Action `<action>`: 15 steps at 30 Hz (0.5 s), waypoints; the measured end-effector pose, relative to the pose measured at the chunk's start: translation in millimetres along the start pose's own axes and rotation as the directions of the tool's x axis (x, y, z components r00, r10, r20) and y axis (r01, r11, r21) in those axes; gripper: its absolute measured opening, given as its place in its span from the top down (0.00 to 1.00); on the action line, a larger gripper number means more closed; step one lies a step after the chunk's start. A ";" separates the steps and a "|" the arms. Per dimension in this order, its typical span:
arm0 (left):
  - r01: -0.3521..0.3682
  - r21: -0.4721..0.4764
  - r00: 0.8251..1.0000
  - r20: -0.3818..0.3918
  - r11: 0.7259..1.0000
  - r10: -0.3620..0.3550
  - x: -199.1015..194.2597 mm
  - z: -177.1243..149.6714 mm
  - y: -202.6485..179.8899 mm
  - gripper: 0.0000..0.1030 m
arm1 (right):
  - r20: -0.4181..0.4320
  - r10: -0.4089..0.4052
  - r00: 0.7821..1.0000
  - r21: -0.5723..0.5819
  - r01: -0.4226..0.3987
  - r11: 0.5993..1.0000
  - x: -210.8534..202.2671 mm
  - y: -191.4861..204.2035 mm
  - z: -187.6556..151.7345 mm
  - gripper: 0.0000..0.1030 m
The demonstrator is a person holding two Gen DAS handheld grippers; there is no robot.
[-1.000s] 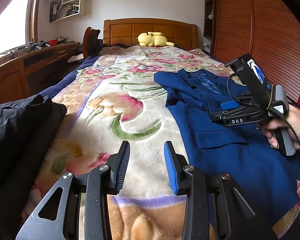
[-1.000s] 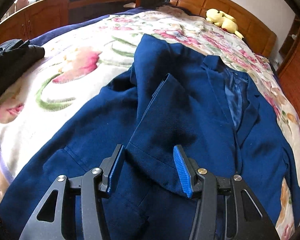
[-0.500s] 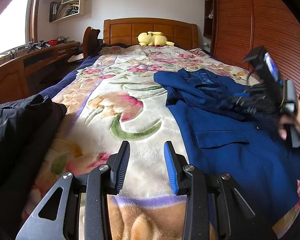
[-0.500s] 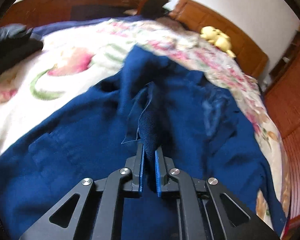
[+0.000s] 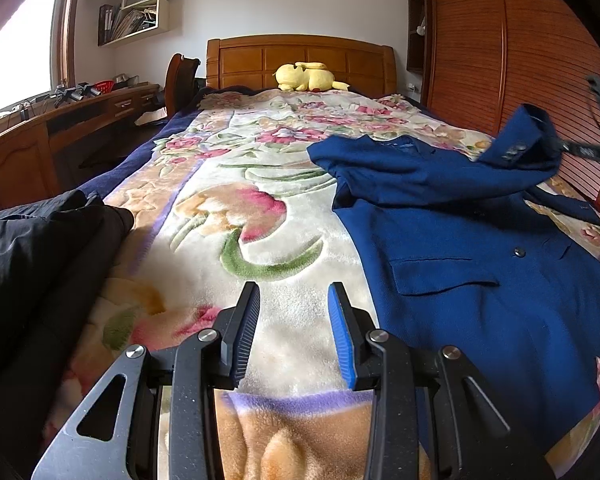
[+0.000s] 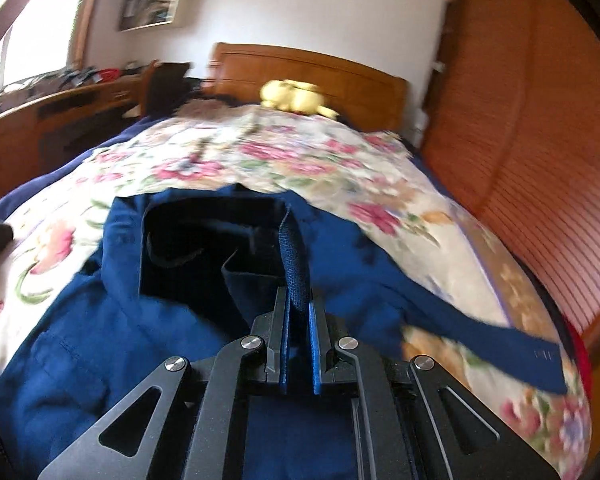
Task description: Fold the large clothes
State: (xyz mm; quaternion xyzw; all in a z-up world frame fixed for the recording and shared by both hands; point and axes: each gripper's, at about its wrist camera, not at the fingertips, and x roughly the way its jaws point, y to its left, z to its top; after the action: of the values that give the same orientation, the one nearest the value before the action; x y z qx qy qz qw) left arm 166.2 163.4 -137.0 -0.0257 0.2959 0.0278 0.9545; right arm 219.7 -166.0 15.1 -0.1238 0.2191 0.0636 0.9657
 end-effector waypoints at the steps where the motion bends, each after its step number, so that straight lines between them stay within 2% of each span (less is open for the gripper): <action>1: -0.001 -0.001 1.000 -0.001 1.000 0.001 0.4 -0.1 -0.2 0.65 | -0.014 -0.002 1.000 0.026 0.002 1.000 -5.3 -4.1 -9.3 0.92; 4: -0.002 -0.002 1.000 -0.007 1.000 0.002 1.0 -0.7 0.4 0.65 | -0.113 0.022 0.993 0.067 -0.015 0.998 -5.5 -9.4 -40.1 0.92; 6: -0.005 0.002 1.000 -0.010 1.000 0.005 2.1 -1.3 0.2 0.65 | -0.188 0.065 0.980 0.069 -0.053 0.996 -1.7 -5.1 -63.3 0.91; 8: -0.012 0.007 1.000 -0.015 1.000 0.012 3.4 -1.9 -0.5 0.65 | -0.236 0.083 0.968 0.057 -0.071 0.996 1.9 2.7 -81.4 0.81; 10: -0.017 0.012 1.000 -0.019 1.000 0.017 3.8 -2.4 -0.7 0.65 | -0.247 0.085 0.965 0.054 -0.074 0.996 0.9 5.9 -90.7 0.72; 11: -0.019 0.014 1.000 -0.021 1.000 0.020 4.1 -2.9 -1.2 0.65 | -0.245 0.087 0.966 0.060 -0.074 0.995 -0.1 6.4 -92.9 0.61; 12: -0.021 0.016 1.000 -0.021 1.000 0.022 4.1 -3.4 -1.6 0.65 | -0.237 0.086 0.968 0.066 -0.072 0.995 -1.7 6.0 -94.1 0.56; 13: -0.023 0.018 0.999 -0.022 1.000 0.023 3.8 -3.6 -1.7 0.65 | -0.229 0.080 0.970 0.067 -0.067 0.996 -1.6 2.5 -93.0 0.53; 15: -0.022 0.017 1.000 -0.019 1.000 0.022 3.6 -3.5 -1.6 0.65 | -0.208 0.080 0.975 0.058 -0.069 0.996 -3.4 -2.9 -92.0 0.52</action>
State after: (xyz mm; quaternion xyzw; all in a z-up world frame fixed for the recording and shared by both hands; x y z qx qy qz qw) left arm 167.2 161.7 -141.8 -0.0146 0.3054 0.0357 0.9514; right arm 179.7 -193.6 -63.2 -0.0972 0.3258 0.0808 0.9370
